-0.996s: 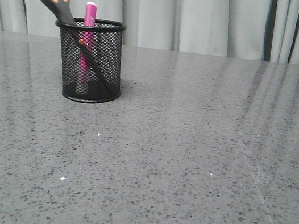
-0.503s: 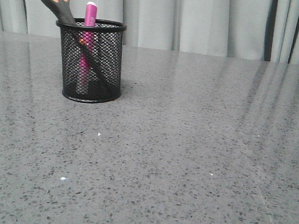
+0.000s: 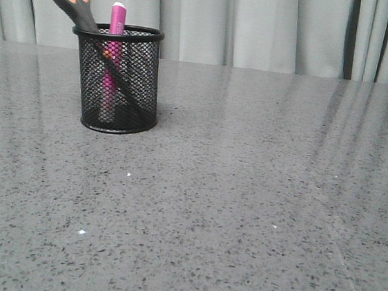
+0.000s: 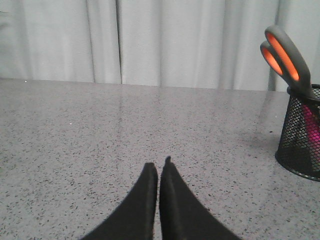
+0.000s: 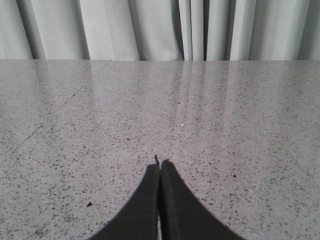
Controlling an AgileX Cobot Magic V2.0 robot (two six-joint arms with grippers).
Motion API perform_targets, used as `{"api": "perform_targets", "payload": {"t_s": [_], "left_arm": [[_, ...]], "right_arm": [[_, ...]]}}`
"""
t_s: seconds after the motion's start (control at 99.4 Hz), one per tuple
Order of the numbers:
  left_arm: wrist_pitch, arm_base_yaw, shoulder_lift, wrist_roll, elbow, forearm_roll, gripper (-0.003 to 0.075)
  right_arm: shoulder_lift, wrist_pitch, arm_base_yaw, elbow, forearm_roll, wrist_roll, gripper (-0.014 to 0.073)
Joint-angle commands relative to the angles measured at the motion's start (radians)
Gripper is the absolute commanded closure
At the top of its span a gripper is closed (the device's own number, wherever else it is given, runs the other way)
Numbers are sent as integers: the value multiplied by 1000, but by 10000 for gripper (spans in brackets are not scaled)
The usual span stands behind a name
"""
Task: Put pen and scissors into bin
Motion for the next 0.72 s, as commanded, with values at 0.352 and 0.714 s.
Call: {"api": "perform_targets", "payload": {"t_s": [0.352,0.714], "left_arm": [[-75,1,-25,-9,21,0,742],[-75,1,-25,-9,21,0,741]], "right_arm": [[-17,-57,-7,17,-11,-4,662],[-17,-57,-7,17,-11,-4,662]]}}
